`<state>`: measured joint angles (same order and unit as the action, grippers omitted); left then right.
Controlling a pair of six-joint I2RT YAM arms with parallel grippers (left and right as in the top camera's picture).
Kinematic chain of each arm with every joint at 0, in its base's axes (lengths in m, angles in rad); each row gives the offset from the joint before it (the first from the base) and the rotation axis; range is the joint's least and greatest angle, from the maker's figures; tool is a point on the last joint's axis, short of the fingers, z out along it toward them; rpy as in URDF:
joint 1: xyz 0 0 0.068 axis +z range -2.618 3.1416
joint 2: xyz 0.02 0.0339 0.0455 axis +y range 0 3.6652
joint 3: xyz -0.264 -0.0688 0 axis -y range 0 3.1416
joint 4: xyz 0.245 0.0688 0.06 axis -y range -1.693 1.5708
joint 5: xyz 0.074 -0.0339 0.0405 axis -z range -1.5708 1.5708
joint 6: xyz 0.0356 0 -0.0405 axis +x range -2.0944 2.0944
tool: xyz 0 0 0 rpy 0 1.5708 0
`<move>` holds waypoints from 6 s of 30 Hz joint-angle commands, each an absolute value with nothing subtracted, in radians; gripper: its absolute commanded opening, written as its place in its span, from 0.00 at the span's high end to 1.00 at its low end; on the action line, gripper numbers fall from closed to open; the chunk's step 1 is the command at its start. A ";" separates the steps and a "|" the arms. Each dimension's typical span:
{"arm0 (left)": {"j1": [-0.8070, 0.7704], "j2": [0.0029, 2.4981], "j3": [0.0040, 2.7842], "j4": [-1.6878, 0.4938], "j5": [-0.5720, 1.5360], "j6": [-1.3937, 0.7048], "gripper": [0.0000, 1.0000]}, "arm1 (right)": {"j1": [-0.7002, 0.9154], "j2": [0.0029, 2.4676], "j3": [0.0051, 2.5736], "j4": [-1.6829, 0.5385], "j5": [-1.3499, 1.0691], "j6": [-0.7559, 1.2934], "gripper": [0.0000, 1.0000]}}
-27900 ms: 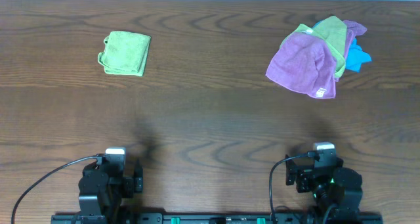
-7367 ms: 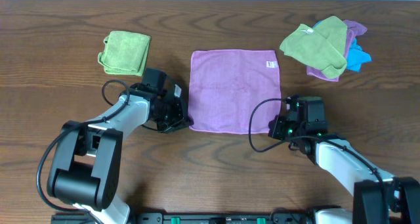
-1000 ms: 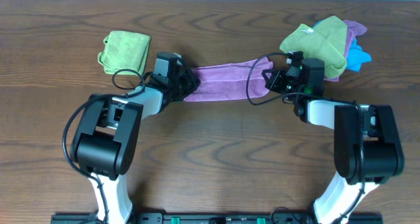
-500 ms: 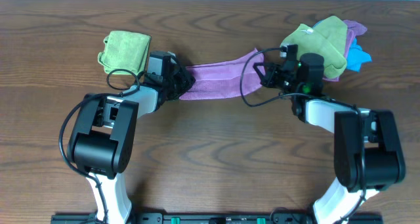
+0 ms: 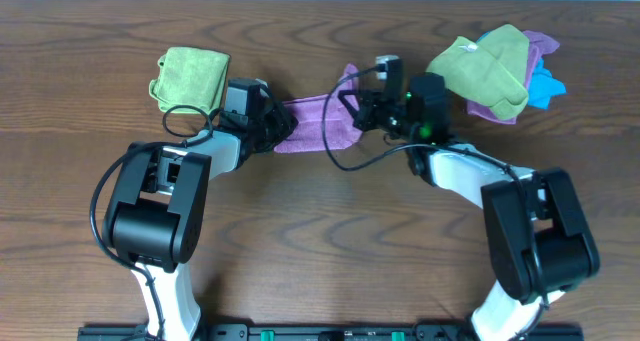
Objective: Fold the cloth
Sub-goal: 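Move the right gripper's end of the strip toward the left gripper, then lower the right end onto the left end, folding the strip in half, then open the right gripper and retract the right arm to rest, then carry the folded pink cloth with the left gripper toward the green cloth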
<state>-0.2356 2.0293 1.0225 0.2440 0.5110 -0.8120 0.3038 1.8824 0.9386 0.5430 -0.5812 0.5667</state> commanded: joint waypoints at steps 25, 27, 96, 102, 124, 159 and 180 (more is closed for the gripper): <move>-0.214 1.923 1.036 0.225 0.595 -0.693 0.94 | 0.414 1.868 1.034 0.414 -0.488 0.499 0.99; -0.199 1.898 1.036 0.206 0.595 -0.686 0.94 | 0.414 1.868 1.034 0.414 -0.486 0.499 0.99; -0.009 1.668 1.037 -0.030 0.529 -0.553 0.94 | 0.564 2.104 1.251 0.300 -0.619 0.440 0.51; 0.027 1.668 1.037 -0.038 0.576 -0.553 0.94 | 0.541 2.068 1.262 0.299 -0.612 0.429 0.48; 0.065 1.668 1.036 -0.313 0.706 -0.591 0.04 | 0.327 1.519 1.261 -0.509 -0.467 0.012 0.01; -0.075 1.743 0.898 -0.115 0.641 -0.767 0.04 | 0.143 0.463 0.561 -0.730 -0.392 0.186 0.01; -0.193 1.824 0.898 -0.011 0.556 -0.833 0.05 | 0.143 0.463 0.561 -0.746 -0.392 0.186 0.01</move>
